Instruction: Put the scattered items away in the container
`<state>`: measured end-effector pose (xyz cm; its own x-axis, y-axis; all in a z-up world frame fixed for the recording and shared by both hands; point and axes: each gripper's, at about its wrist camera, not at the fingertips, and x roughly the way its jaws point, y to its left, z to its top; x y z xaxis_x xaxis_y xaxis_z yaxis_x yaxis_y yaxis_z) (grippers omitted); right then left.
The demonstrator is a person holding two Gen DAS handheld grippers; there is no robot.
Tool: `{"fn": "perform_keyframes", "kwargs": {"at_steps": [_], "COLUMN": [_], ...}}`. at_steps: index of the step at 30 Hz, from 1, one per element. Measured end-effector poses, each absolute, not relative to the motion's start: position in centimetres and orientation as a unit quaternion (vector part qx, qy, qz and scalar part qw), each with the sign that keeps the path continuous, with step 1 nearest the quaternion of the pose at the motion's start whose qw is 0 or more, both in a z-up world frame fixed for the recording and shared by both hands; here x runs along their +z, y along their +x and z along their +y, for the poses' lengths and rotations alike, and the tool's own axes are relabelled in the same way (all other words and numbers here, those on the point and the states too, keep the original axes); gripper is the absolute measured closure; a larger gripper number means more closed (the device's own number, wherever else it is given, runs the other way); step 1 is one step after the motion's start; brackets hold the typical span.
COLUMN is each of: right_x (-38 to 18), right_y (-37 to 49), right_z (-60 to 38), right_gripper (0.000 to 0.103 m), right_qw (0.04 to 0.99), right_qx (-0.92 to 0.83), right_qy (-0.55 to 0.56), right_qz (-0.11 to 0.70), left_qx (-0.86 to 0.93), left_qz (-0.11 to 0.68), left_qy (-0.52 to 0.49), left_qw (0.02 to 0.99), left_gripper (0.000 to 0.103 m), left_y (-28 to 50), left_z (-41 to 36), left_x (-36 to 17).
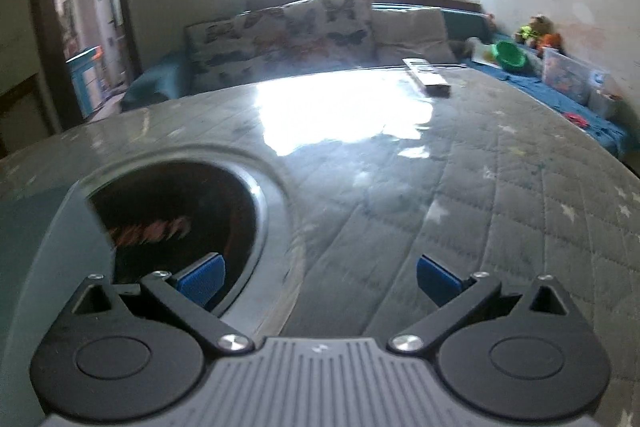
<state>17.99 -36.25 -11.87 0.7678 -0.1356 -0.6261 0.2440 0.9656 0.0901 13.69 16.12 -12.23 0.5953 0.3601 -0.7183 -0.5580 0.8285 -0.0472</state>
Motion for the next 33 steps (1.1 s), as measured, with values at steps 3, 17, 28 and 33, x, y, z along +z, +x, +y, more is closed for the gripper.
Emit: {"fn": "perform_keyframes", "kwargs": {"at_steps": [3, 17, 28, 33], "right_x": [-12.4, -14.4, -14.3, -14.2], "right_y": [19.5, 23.5, 24.8, 24.9], "right_z": [-37.0, -38.9, -39.7, -40.4], "right_gripper": [0.0, 0.0, 0.0, 0.0], "right_qw": [0.935, 0.928, 0.929, 0.927], "right_qx": [-0.112, -0.14, -0.142, -0.159], "right_qy": [0.086, 0.074, 0.066, 0.071], "right_qz": [0.327, 0.337, 0.336, 0.331], "left_qx": [0.264, 0.278, 0.281, 0.28], "left_qz": [0.363, 0.329, 0.319, 0.319], "left_qy": [-0.139, -0.086, -0.086, -0.085], "left_qw": [0.883, 0.898, 0.901, 0.902], "left_gripper": [0.0, 0.0, 0.0, 0.0], "left_y": [14.2, 15.8, 16.5, 16.8], "left_z": [16.9, 16.6, 16.7, 16.8], "left_x": [-12.8, -14.2, -14.7, -14.8]}}
